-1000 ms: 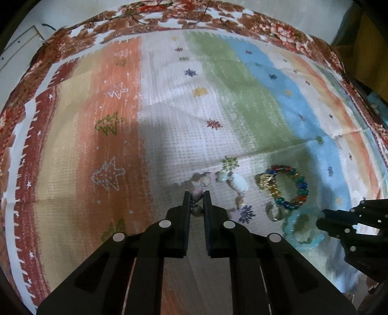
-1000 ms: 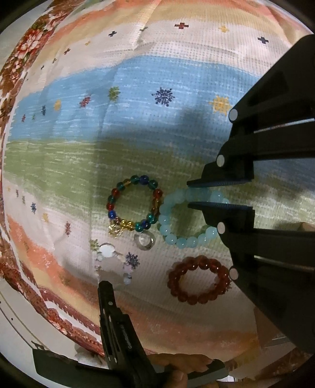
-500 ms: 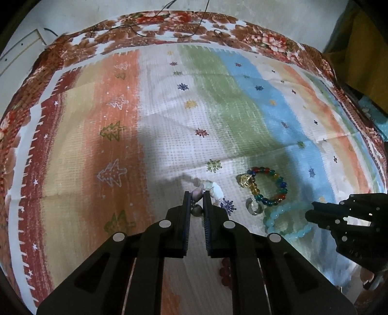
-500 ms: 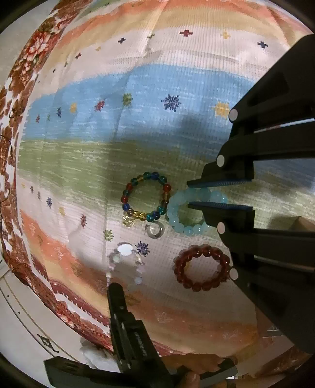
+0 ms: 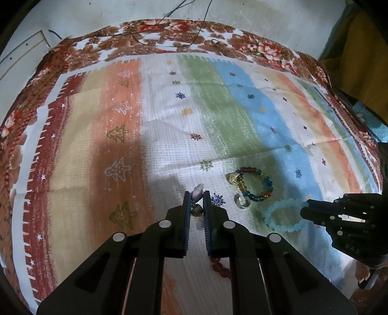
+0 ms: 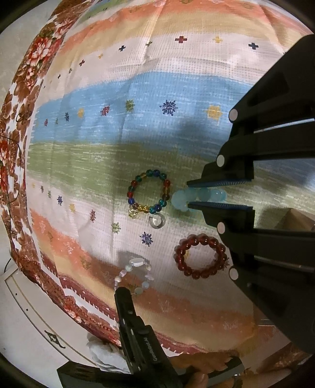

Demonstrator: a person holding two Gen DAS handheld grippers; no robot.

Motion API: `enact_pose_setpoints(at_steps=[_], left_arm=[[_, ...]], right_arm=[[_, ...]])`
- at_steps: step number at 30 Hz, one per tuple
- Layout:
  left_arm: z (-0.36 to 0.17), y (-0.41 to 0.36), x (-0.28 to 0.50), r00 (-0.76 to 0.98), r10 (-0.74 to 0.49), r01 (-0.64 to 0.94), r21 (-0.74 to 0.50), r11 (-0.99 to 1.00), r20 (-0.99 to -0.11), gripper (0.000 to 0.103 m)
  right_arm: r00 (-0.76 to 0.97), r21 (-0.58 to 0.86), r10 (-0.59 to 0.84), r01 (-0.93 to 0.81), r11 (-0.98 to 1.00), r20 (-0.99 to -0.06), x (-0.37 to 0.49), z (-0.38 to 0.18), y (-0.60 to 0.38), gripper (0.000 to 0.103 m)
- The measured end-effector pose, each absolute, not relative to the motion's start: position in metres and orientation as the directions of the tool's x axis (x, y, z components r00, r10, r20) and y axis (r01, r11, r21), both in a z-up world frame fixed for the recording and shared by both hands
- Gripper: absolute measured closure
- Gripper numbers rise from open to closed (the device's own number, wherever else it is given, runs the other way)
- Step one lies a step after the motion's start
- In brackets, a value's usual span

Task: Organize jewelry
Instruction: 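Lift and carry both held bracelets over the open silver tin box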

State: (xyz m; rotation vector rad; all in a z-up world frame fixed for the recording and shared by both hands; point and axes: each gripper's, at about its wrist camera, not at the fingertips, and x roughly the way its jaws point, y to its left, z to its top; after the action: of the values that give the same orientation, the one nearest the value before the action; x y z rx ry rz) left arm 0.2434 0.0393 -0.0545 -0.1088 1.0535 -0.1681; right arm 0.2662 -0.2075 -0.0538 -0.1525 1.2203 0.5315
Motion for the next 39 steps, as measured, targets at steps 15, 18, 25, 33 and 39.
enact_pose_setpoints(at_steps=[15,18,25,33,39], left_arm=[[-0.033,0.038,0.219,0.521,-0.211,0.084,-0.196,0.977,-0.827,0.094],[-0.029,0.039,0.213,0.528,-0.222,0.085,-0.209,0.974,-0.82,0.094],[-0.017,0.038,0.197,0.551,-0.248,0.099,-0.232,0.968,-0.797,0.094],[-0.009,0.034,0.181,0.559,-0.269,0.119,-0.245,0.962,-0.784,0.094],[-0.001,0.032,0.168,0.57,-0.285,0.134,-0.255,0.958,-0.77,0.094]], right_arm=[[0.267,0.197,0.342,-0.449,0.872,-0.901,0.25,-0.036,-0.218,0.09],[0.272,0.206,0.35,-0.444,0.872,-0.896,0.247,-0.032,-0.221,0.09],[0.292,0.22,0.364,-0.428,0.877,-0.884,0.24,-0.023,-0.229,0.09],[0.311,0.229,0.376,-0.42,0.878,-0.873,0.234,-0.014,-0.236,0.09],[0.326,0.227,0.387,-0.433,0.872,-0.862,0.224,-0.004,-0.238,0.09]])
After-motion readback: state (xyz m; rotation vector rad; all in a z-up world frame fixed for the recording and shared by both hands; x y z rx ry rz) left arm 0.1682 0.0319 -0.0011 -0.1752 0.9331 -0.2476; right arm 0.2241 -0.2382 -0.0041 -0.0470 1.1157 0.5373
